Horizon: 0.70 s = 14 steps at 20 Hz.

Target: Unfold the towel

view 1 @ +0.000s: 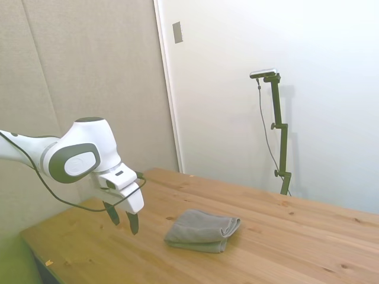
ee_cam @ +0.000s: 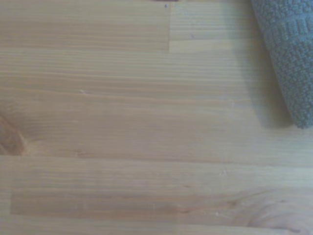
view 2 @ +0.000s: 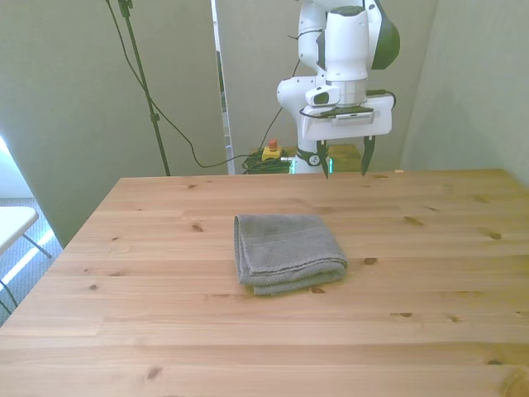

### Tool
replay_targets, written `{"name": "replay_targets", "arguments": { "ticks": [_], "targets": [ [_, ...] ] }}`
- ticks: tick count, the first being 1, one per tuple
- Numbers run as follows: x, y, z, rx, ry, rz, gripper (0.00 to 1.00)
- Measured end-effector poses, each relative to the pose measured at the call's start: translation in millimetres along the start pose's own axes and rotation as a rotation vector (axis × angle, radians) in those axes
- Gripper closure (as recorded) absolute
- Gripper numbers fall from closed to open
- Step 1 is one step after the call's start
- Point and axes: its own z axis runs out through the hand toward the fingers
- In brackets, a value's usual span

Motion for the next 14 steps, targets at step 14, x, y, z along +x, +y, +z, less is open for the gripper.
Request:
{"name": "replay_targets", "arguments": {
  "ticks": [14],
  "targets": [
    [164,83,-35,0.103,0.048,0.282,0.00]
  ]
}}
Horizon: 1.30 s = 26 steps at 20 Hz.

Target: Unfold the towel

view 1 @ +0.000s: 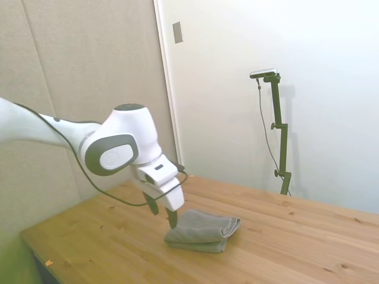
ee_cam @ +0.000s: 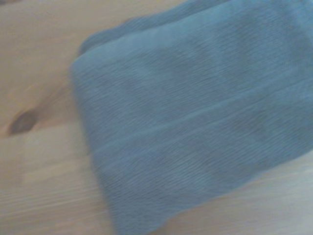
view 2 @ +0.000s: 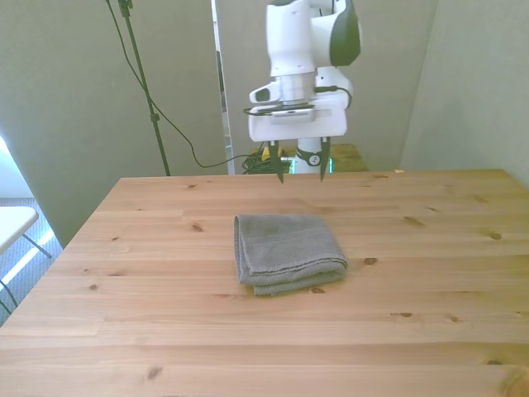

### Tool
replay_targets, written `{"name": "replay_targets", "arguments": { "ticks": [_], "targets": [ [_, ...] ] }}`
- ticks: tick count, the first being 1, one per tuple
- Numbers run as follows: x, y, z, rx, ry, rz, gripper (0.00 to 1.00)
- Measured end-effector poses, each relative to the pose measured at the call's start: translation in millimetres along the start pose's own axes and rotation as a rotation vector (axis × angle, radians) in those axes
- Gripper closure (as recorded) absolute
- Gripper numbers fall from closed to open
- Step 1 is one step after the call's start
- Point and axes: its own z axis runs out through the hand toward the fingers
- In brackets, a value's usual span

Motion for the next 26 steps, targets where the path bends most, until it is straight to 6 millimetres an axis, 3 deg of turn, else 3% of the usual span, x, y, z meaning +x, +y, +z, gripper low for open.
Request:
{"name": "replay_targets", "arguments": {
  "ticks": [3,7,8,12,16,26],
  "targets": [
    [61,33,3,0.036,-0.008,0.070,0.00],
    [109,48,27,0.095,-0.043,0.096,0.00],
    [115,46,34,0.112,-0.054,0.092,1.00],
    [129,40,61,0.152,-0.090,0.075,1.00],
    [143,35,70,0.183,-0.100,0.071,1.00],
    [131,18,85,0.218,-0.139,-0.022,1.00]
  ]
}}
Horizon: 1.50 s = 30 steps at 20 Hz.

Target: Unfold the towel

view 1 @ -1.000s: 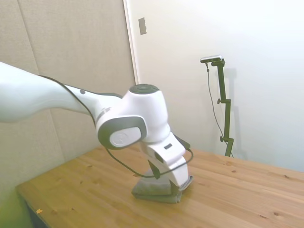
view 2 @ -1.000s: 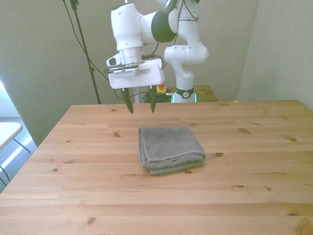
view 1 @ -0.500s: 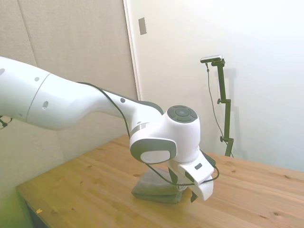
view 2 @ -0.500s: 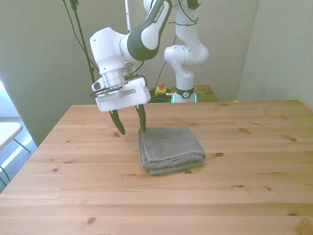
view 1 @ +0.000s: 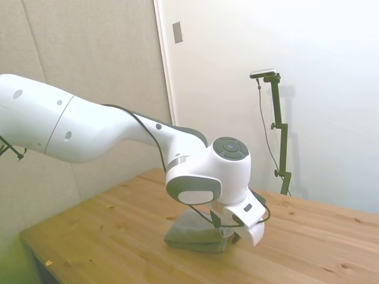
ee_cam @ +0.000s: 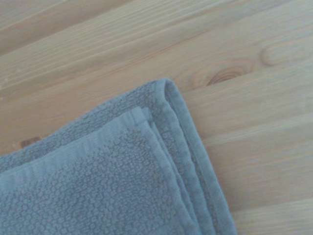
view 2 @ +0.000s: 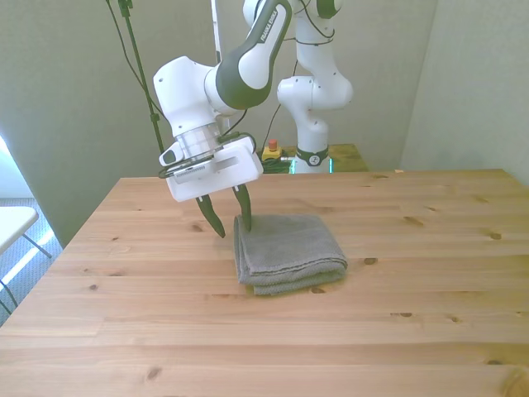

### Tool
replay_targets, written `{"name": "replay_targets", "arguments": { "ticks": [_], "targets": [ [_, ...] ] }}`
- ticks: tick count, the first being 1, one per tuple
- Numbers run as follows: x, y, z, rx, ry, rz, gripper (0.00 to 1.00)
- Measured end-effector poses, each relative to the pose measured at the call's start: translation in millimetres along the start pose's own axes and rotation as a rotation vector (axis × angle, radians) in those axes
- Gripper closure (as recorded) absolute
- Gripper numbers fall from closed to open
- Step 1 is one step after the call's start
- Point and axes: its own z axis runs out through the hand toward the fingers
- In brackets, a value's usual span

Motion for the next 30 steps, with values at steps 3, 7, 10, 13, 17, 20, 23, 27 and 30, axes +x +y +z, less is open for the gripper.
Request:
{"name": "replay_targets", "arguments": {
  "ticks": [3,7,10,13,17,20,23,27,30],
  "targets": [
    [-2,-2,2,0.000,-0.006,-0.013,1.00],
    [-3,-1,6,-0.003,-0.018,-0.019,1.00],
    [-3,0,9,-0.006,-0.024,-0.023,1.00],
    [-2,1,12,-0.005,-0.027,-0.024,1.00],
    [-2,-1,10,0.000,-0.026,-0.029,1.00],
    [-10,-12,-2,0.019,-0.023,-0.060,1.00],
    [-38,-42,-18,0.051,-0.023,-0.129,1.00],
    [-84,-87,-26,0.083,-0.039,-0.237,1.00],
    [-116,-115,-19,0.087,-0.095,-0.350,1.00]
  ]
}}
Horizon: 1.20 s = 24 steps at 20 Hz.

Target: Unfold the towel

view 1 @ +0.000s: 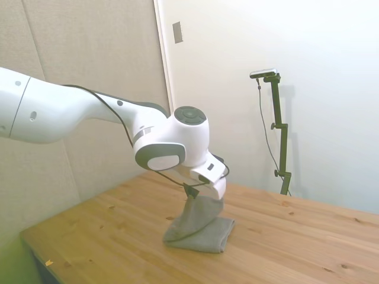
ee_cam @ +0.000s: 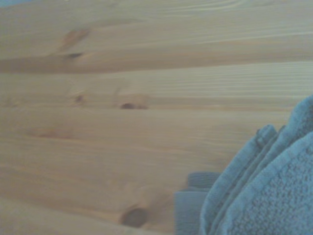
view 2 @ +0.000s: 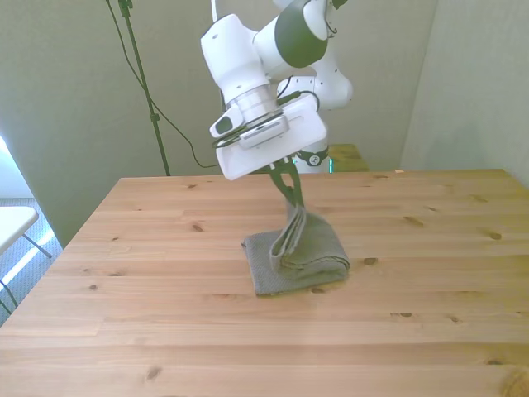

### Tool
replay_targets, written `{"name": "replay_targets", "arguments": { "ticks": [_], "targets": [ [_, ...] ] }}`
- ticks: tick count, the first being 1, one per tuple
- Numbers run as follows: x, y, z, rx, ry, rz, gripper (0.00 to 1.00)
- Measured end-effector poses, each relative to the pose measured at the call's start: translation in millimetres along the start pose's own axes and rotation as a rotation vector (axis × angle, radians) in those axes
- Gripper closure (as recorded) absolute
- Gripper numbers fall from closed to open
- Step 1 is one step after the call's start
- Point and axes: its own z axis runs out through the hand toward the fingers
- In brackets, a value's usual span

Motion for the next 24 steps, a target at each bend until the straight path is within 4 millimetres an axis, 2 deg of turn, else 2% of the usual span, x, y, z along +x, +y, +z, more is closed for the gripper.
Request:
{"name": "replay_targets", "arguments": {
  "ticks": [3,8,9,16,24],
  "targets": [
    [-23,-24,11,0.008,-0.124,-0.108,1.00],
    [-42,-40,21,0.006,-0.291,-0.266,1.00],
    [-44,-44,26,0.005,-0.317,-0.304,0.00],
    [-74,-79,69,0.015,-0.471,-0.541,0.00],
    [-93,-91,85,0.005,-0.509,-0.593,0.00]
  ]
}}
